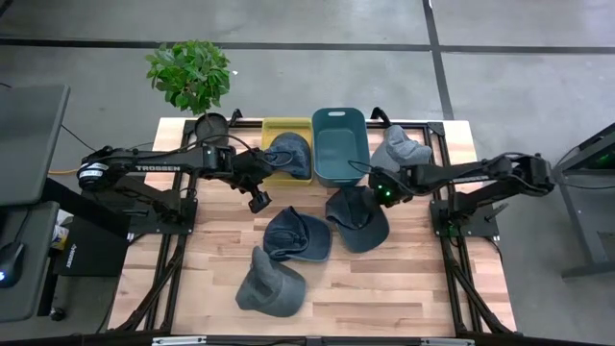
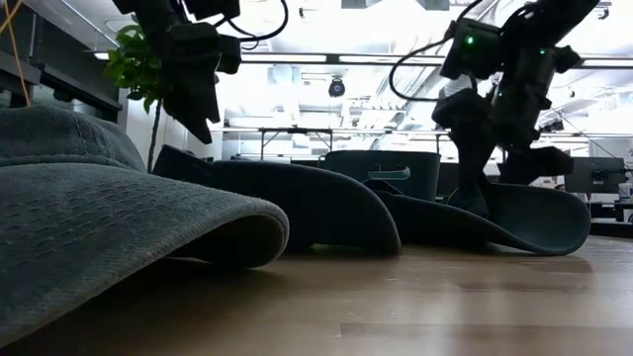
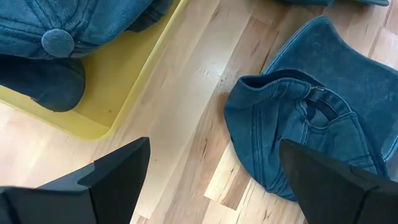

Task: Pick & Place hat
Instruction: Put the right dark blue cap into the yellow bin

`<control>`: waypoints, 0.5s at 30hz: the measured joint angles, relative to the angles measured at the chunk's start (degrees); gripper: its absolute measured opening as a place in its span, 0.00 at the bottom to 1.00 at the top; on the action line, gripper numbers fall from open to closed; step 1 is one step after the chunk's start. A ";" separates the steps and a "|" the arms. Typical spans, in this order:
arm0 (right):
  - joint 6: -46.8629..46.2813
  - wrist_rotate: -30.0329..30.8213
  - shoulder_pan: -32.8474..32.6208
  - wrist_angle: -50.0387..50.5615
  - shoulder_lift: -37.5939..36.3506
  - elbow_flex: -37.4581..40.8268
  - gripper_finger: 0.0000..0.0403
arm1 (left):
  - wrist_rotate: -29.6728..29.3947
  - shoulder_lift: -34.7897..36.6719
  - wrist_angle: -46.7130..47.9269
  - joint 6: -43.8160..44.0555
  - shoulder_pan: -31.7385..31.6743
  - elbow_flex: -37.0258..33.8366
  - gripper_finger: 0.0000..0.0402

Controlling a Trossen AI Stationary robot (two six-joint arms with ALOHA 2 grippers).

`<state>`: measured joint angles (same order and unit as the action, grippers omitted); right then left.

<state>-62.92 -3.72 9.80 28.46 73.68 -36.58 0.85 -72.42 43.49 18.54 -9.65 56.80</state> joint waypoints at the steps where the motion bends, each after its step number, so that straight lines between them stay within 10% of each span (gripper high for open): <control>1: -0.13 -0.50 0.00 0.01 0.47 0.00 0.64 | 0.01 0.00 -0.01 0.15 0.00 0.00 0.88; 15: -0.14 -1.93 -0.04 0.95 0.86 0.00 0.39 | 0.02 0.00 -0.03 0.23 0.00 0.00 0.88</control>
<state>-63.07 -5.65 9.76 29.41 74.54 -36.58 0.86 -72.42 43.46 18.76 -9.65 56.80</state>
